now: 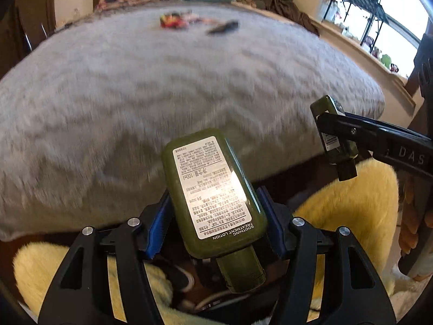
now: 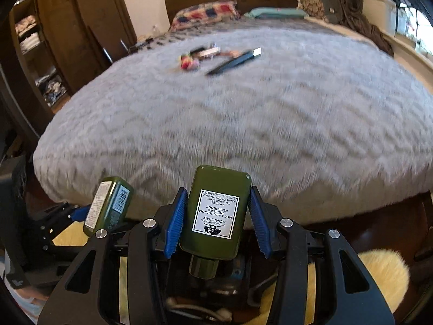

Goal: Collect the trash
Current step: 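Carry both green bottles down to the bin and open both tools, then raise both tools back toward the remaining items on the bed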

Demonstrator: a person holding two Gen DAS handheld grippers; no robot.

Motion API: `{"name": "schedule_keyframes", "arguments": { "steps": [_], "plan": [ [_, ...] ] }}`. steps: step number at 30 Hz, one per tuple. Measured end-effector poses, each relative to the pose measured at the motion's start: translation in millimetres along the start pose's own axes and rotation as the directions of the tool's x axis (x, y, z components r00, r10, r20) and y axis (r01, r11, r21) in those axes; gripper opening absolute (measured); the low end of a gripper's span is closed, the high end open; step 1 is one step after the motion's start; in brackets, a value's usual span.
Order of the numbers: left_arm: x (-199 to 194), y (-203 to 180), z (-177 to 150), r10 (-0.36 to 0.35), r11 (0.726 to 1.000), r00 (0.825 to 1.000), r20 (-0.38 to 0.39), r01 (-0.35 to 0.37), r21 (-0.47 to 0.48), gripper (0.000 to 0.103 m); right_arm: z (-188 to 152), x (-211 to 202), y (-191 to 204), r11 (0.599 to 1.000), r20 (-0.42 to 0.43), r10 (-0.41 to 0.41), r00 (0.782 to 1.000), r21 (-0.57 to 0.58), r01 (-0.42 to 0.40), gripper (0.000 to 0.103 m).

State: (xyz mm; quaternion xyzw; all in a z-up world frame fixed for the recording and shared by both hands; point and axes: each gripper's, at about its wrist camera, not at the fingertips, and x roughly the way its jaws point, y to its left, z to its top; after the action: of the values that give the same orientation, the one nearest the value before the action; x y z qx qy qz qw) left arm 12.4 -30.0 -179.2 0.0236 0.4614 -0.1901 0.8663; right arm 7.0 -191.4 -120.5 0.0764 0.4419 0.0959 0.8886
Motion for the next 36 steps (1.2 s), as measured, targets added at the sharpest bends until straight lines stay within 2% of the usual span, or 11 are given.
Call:
{"name": "schedule_keyframes", "arguments": {
  "steps": [8,16,26,28,31,32,33,36],
  "plan": [
    [46,3,-31,-0.025,1.0,0.988,-0.152,0.023,-0.018,0.058,-35,52,1,1.0,-0.16,-0.012,0.987,0.009,0.014,0.047],
    [86,4,-45,-0.049,0.999,0.958,-0.281,0.044,-0.023,0.058,-52,89,-9,0.999,-0.272,-0.01,0.962,0.046,0.023,0.045],
    [111,0,-42,-0.069,0.998,0.932,-0.357,0.063,-0.028,0.059,-62,107,-14,0.998,-0.335,0.004,0.942,0.063,0.018,0.045],
    [112,3,-45,-0.069,0.998,0.93,-0.36,0.06,-0.035,0.066,-64,109,-16,0.997,-0.341,0.007,0.94,0.073,0.019,0.046],
    [107,5,-46,-0.053,0.998,0.936,-0.347,0.045,-0.032,0.076,-65,108,-21,0.997,-0.332,0.005,0.943,0.079,0.023,0.057],
    [105,6,-44,-0.048,0.999,0.94,-0.339,0.04,-0.03,0.079,-63,105,-22,0.997,-0.323,0.002,0.946,0.079,0.025,0.065],
    [102,6,-42,-0.044,0.999,0.943,-0.33,0.036,-0.031,0.082,-61,103,-23,0.997,-0.316,0.0,0.949,0.079,0.027,0.068],
    [96,10,-39,-0.027,0.999,0.951,-0.308,0.018,-0.033,0.086,-51,92,-24,0.997,-0.282,-0.023,0.959,0.07,0.045,0.088]
  ]
}}
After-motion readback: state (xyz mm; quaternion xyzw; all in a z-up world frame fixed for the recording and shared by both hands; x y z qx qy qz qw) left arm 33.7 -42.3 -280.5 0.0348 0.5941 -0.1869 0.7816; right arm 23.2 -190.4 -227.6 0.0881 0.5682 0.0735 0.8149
